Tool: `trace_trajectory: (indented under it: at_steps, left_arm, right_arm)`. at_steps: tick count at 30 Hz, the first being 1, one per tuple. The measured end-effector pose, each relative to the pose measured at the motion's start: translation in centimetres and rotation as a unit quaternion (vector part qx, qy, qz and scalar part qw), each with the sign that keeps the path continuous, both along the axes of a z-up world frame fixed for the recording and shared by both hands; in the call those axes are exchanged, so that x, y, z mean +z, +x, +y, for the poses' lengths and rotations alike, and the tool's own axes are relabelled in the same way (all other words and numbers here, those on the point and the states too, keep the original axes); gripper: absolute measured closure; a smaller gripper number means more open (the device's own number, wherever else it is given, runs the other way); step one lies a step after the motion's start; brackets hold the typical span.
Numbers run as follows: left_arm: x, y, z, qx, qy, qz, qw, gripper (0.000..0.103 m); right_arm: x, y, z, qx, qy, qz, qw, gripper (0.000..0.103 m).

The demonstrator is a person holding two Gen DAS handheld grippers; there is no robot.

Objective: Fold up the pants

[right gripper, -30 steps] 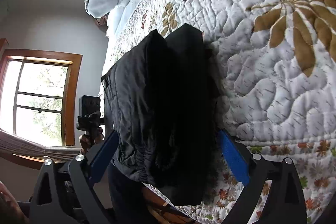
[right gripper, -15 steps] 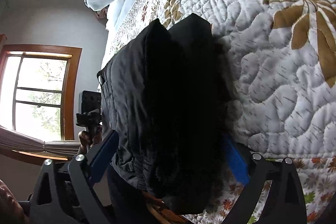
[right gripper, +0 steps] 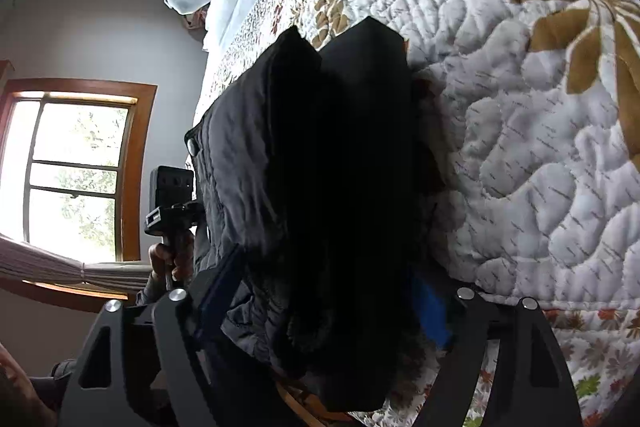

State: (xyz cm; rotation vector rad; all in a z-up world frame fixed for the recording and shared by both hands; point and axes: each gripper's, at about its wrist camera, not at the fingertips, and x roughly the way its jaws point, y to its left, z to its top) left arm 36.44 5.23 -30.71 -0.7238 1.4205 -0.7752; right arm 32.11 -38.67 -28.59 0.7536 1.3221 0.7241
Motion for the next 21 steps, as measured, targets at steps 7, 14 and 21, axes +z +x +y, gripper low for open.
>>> trace_trajectory:
  at_steps: [7,14,21]
  left_arm:
    - [0.6,-0.2,0.0,0.004,0.015,-0.002,0.9999,0.052]
    - [1.6,-0.4,-0.3,0.007,0.019,-0.005,0.9998,0.062]
    - [2.4,-0.4,-0.3,0.009,0.024,-0.003,0.9997,0.066]
  right_arm:
    - [1.7,-0.2,0.6,0.019,-0.004,-0.022,1.000,0.065]
    - [2.5,-0.2,1.2,0.022,-0.015,-0.028,0.999,0.068]
    - [3.2,-0.2,1.7,0.019,-0.014,-0.034,0.999,0.070]
